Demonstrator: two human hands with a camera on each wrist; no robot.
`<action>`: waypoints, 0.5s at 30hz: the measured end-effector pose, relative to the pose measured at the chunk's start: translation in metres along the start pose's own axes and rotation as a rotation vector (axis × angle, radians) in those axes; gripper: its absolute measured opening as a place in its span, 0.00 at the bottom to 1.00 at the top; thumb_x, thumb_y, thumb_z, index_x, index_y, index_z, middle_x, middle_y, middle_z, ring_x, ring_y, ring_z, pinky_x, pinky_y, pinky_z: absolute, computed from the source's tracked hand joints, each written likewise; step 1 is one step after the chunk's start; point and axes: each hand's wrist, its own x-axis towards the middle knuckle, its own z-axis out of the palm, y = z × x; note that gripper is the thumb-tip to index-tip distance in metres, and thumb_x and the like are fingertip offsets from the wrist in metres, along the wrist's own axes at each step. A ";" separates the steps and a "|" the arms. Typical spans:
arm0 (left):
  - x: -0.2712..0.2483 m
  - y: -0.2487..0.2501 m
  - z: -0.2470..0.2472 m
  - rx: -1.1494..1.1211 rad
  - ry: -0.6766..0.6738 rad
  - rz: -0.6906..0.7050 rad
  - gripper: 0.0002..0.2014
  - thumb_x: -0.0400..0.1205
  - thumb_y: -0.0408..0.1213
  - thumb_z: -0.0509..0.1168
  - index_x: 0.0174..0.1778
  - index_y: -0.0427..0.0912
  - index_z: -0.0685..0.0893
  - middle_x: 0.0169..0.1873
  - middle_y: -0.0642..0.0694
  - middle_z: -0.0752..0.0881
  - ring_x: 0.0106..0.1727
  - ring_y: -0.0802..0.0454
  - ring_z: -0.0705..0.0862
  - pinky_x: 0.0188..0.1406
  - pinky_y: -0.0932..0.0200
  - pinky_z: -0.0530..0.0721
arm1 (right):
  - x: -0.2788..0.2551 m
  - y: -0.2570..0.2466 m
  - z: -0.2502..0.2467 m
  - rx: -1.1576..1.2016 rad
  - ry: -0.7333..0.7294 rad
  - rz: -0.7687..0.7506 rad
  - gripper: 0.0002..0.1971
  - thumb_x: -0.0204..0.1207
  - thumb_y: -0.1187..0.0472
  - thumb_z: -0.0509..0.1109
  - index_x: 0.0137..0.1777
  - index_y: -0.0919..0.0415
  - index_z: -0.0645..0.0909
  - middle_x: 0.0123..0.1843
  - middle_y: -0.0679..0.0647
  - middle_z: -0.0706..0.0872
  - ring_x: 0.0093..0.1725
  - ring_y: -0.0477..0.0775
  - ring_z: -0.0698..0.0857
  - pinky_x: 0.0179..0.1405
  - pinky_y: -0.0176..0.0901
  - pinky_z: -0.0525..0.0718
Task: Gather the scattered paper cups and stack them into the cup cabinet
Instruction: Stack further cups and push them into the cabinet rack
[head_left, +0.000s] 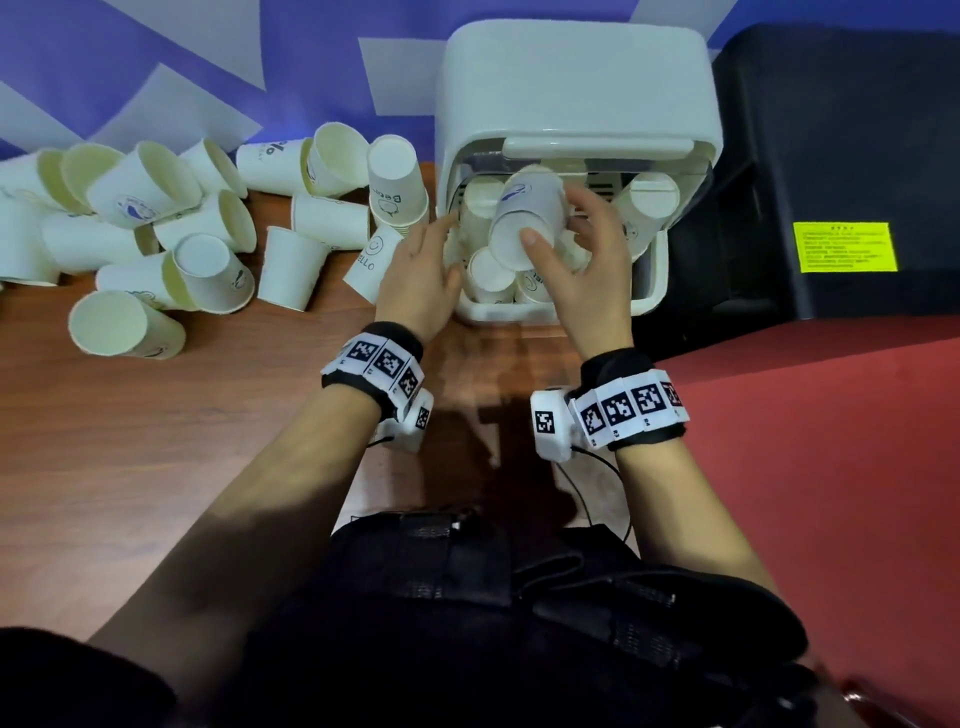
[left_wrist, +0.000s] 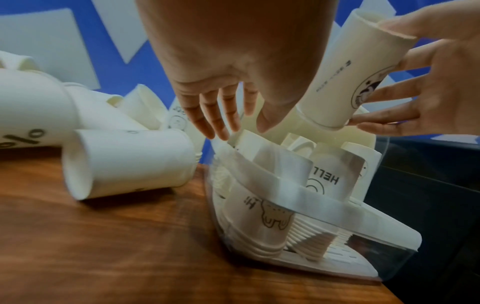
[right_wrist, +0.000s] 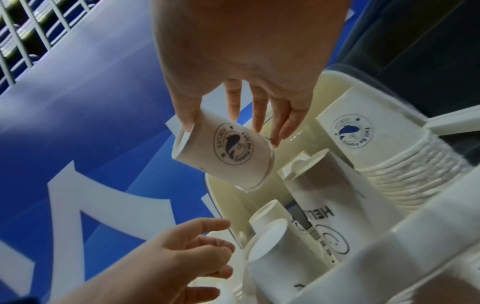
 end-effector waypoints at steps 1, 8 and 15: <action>-0.003 -0.003 -0.002 -0.018 0.027 0.003 0.26 0.80 0.33 0.60 0.76 0.42 0.70 0.68 0.40 0.76 0.68 0.42 0.75 0.66 0.47 0.75 | 0.002 0.000 0.004 -0.030 -0.028 -0.018 0.27 0.73 0.50 0.73 0.67 0.64 0.76 0.63 0.54 0.78 0.63 0.47 0.78 0.66 0.44 0.78; -0.022 -0.028 -0.011 -0.123 0.137 -0.067 0.23 0.80 0.32 0.59 0.73 0.41 0.72 0.65 0.40 0.76 0.64 0.41 0.78 0.63 0.48 0.76 | 0.017 0.002 0.034 -0.226 -0.171 -0.078 0.23 0.73 0.51 0.75 0.63 0.64 0.80 0.62 0.58 0.78 0.57 0.39 0.73 0.59 0.20 0.66; -0.029 -0.040 -0.017 -0.194 0.140 -0.080 0.24 0.78 0.31 0.58 0.72 0.42 0.74 0.64 0.42 0.77 0.60 0.45 0.79 0.62 0.43 0.79 | 0.043 0.004 0.038 -0.248 -0.219 -0.053 0.22 0.73 0.52 0.75 0.64 0.63 0.81 0.62 0.56 0.76 0.59 0.46 0.75 0.57 0.16 0.66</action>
